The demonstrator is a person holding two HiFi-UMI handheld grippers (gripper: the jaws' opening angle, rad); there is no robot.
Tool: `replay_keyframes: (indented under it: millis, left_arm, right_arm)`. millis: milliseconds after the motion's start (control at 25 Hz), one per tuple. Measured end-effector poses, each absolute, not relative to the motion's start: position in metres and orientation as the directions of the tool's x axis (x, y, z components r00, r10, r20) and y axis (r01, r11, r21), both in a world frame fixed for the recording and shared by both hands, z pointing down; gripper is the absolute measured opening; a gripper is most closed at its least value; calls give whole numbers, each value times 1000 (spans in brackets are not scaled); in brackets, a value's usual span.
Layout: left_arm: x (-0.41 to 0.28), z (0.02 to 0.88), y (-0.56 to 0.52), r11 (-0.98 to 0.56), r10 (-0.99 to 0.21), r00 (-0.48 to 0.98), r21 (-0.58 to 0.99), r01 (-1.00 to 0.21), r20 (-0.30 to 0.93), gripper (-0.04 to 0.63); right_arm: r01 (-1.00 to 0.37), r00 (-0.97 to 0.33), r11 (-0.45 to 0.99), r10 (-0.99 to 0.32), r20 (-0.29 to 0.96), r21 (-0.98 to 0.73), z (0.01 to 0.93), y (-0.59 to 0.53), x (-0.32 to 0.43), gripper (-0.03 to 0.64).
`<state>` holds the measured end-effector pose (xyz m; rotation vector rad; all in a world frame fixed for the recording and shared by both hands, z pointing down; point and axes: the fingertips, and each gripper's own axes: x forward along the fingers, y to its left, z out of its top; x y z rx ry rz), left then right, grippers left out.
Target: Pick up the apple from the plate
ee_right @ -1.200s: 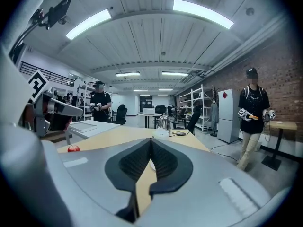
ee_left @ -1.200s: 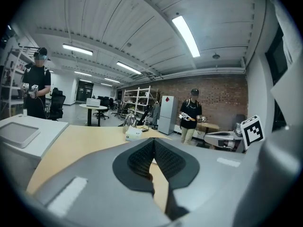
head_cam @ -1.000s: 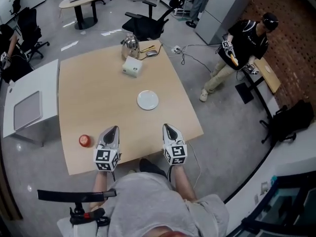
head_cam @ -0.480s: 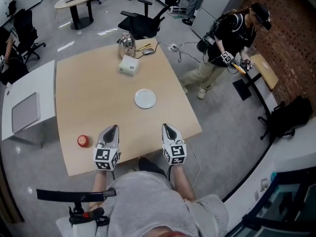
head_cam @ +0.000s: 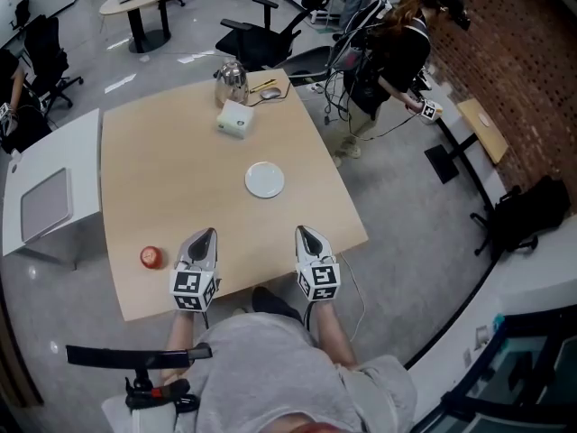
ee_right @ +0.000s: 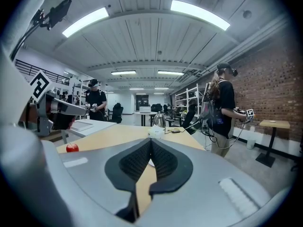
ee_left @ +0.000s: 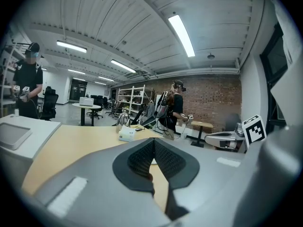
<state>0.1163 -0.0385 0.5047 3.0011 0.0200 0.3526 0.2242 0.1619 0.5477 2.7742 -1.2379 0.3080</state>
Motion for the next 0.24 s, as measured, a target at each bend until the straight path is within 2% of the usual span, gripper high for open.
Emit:
replay_keyframes:
  millis: [240]
  left_arm:
    - [117,504,-38,-993,29,973,119,1,230,20]
  right_arm:
    - [-740,655,-672,-723,220,-3,548,164,225,6]
